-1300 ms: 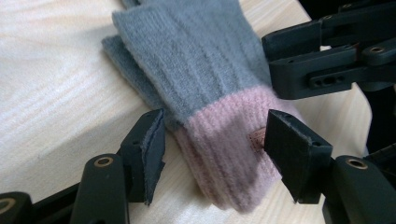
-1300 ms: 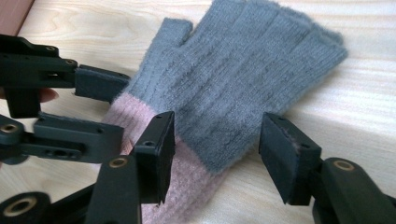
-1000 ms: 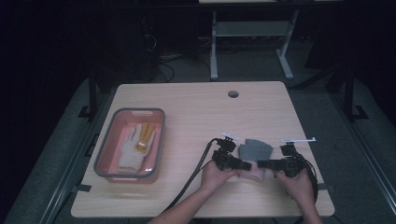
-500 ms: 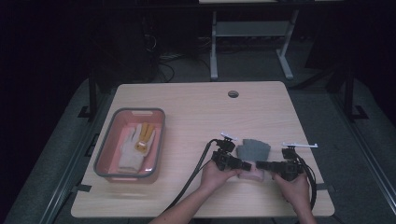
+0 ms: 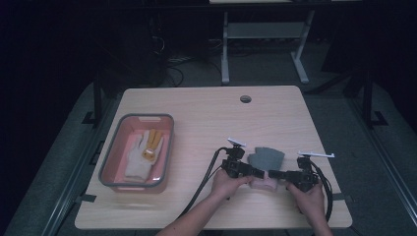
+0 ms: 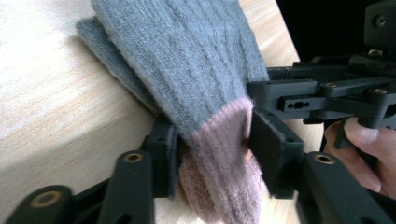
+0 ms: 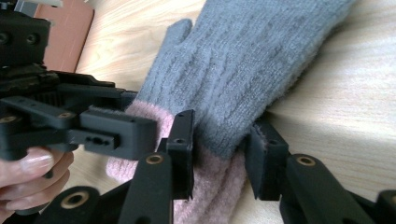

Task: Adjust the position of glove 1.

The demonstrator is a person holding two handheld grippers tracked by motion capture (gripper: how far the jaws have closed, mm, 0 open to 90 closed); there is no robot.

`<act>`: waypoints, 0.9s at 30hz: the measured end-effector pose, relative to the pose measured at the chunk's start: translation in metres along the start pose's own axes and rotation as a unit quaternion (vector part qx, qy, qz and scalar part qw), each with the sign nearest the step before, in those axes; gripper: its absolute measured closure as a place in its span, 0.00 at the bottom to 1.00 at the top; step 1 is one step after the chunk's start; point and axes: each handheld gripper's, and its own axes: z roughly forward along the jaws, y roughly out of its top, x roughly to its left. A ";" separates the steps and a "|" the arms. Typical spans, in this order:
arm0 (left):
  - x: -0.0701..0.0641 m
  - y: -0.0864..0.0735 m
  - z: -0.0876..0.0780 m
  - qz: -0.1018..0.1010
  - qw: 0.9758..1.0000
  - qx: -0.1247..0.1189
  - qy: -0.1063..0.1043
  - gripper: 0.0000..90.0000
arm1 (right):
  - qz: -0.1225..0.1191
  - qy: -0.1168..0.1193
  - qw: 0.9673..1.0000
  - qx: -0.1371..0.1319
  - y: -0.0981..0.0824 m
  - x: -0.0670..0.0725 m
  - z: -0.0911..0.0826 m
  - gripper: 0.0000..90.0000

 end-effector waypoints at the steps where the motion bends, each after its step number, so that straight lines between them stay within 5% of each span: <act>1: 0.000 0.000 0.000 -0.002 1.000 -0.003 -0.005 0.66 | -0.001 0.000 1.000 0.000 0.000 0.001 0.000 0.75; 8: -0.004 0.001 -0.005 0.012 1.000 -0.012 0.002 0.74 | -0.010 -0.006 1.000 0.005 0.002 0.007 0.000 0.78; 27: -0.004 0.002 -0.039 0.039 0.999 -0.018 -0.006 0.75 | -0.049 -0.002 0.999 0.013 0.012 0.038 0.001 0.79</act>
